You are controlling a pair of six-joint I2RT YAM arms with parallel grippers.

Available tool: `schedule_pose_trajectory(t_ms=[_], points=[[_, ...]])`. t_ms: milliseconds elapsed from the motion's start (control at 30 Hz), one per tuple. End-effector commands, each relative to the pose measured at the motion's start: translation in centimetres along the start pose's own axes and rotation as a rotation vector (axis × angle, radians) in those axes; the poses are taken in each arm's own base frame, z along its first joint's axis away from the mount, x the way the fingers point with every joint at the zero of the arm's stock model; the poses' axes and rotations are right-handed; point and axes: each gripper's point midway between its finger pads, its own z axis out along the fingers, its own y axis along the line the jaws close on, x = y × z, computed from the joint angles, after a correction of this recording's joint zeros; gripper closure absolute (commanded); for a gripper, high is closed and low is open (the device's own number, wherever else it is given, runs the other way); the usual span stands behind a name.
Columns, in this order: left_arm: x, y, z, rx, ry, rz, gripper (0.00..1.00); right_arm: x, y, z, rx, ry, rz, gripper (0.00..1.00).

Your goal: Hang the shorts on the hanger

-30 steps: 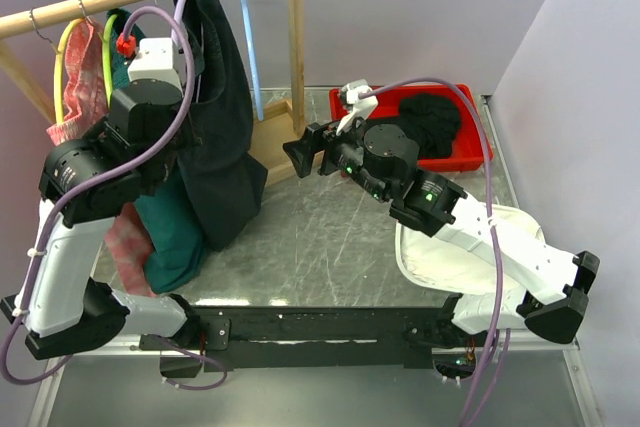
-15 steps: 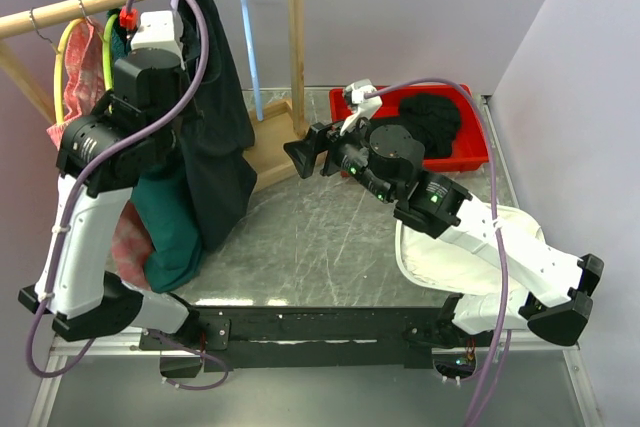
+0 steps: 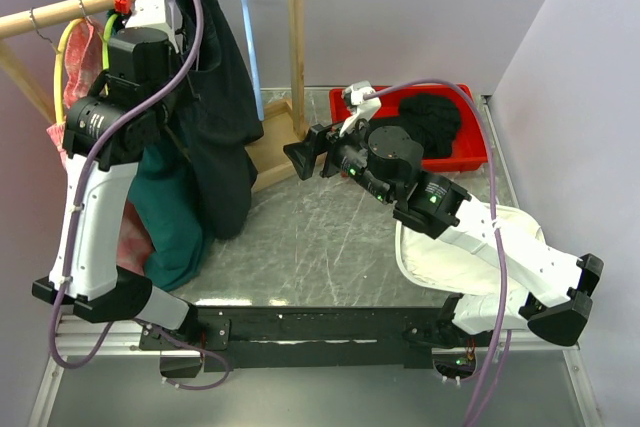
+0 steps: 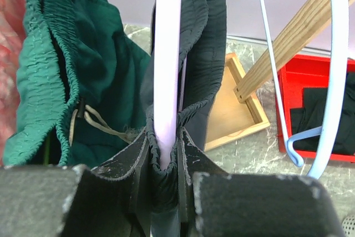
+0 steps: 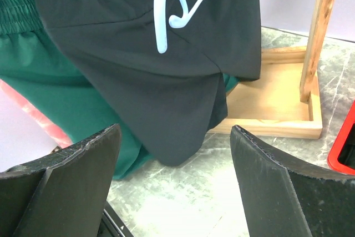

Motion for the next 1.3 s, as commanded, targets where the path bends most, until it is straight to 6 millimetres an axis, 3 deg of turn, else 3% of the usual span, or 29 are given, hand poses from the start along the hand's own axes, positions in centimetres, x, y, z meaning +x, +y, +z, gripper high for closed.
schedule_pose_trajectory(t_ms=[0, 367, 833, 900, 933, 1033, 1133, 1233, 1267], points=[[-5.0, -0.7, -0.5, 0.071, -0.159, -0.098, 0.99, -1.3, 0.6, -0.8, -0.025, -0.041, 0.021, 0.14], [-2.9, -0.1, 1.0, 0.079, -0.087, -0.130, 0.99, -0.8, 0.4, -1.2, -0.029, -0.035, 0.018, 0.13], [-1.6, -0.3, 0.8, 0.098, -0.048, -0.153, 0.98, -0.5, 0.6, -0.9, -0.039, -0.029, 0.026, 0.13], [-1.6, -0.4, 0.5, 0.111, -0.050, -0.156, 0.88, -0.4, 0.5, -0.9, -0.037, -0.028, 0.024, 0.13], [-1.6, -0.6, 0.3, 0.125, -0.048, -0.157, 0.64, -0.3, 0.5, -0.9, -0.036, -0.026, 0.021, 0.13], [-1.6, -1.0, -0.4, 0.160, -0.039, -0.173, 0.15, -0.5, 0.4, -1.1, -0.037, -0.029, 0.018, 0.13], [-0.8, -1.4, -0.7, 0.186, -0.013, -0.184, 0.01, -0.5, 0.4, -1.2, -0.038, -0.028, 0.011, 0.13], [0.0, -1.0, -1.3, 0.181, -0.004, -0.194, 0.00, -0.5, 0.4, -1.2, -0.036, -0.023, 0.001, 0.12], [-0.4, -0.8, -2.3, 0.190, -0.026, -0.201, 0.03, -0.5, 0.3, -1.3, -0.035, -0.023, 0.001, 0.12]])
